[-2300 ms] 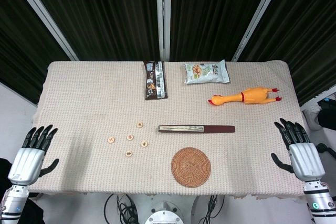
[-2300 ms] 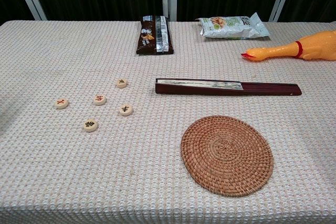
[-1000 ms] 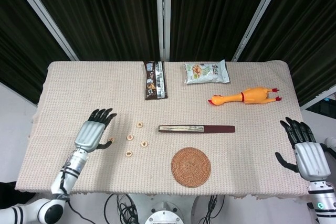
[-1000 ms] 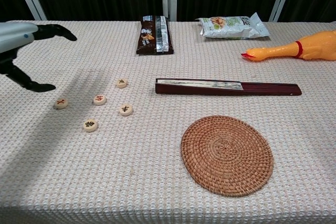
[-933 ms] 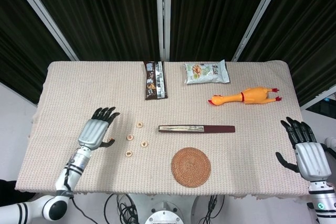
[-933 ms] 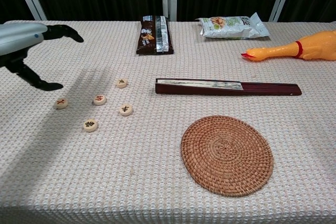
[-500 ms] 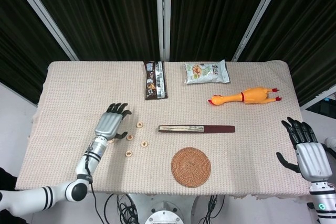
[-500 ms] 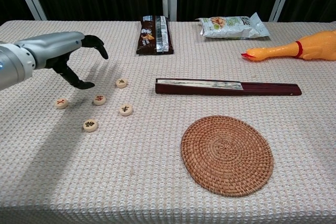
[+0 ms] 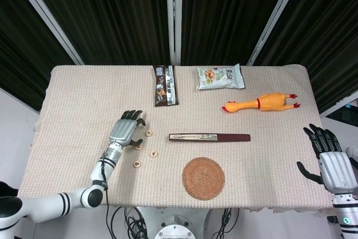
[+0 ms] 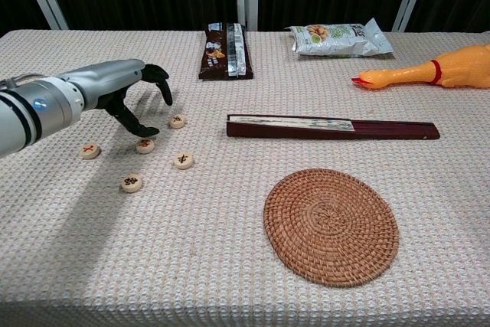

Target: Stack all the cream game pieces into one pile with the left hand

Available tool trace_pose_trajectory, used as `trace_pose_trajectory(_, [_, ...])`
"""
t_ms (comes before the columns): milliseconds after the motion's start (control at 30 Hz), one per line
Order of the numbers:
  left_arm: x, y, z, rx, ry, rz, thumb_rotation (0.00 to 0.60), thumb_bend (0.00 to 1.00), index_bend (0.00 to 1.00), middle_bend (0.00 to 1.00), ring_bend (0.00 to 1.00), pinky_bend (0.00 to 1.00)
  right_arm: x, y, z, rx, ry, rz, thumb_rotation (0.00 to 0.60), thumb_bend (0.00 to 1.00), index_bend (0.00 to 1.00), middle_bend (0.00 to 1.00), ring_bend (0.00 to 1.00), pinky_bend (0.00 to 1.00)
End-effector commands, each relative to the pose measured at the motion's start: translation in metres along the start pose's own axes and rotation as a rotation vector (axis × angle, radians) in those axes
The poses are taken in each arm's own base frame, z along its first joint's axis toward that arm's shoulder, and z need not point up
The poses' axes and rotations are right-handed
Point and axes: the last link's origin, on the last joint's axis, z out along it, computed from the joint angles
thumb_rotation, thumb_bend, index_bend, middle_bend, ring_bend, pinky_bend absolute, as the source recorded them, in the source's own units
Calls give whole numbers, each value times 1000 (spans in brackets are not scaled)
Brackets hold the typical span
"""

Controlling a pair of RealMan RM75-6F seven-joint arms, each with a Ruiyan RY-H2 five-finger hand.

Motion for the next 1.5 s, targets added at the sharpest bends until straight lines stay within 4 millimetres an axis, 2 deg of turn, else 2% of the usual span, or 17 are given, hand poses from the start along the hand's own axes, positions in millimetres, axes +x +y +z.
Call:
trace_pose_trajectory(33, [-2,6,4,-12,-4,-2,600,255,353,61,0,0,1,0,0,-1,2,2,600,236,0,0,0,0])
trace_pose_trajectory(233, [-5,11,10,-19,-13,-4,600,255,381,63,0,0,2,2,0,-3,-1,5,600,236,0,0,0,0])
trace_pose_trajectory(433, [-6,7,12,-1,-16,-6,600,258,407,66,0,0,2,2,0,-5,-3,8,600,236,0,0,0,0])
trace_pose_trajectory(1500, [-5,9,15,-6,-9,-26,600,293,503,84,0,0,2,3,2,-16,-11,8,600,236,0,0,0,0])
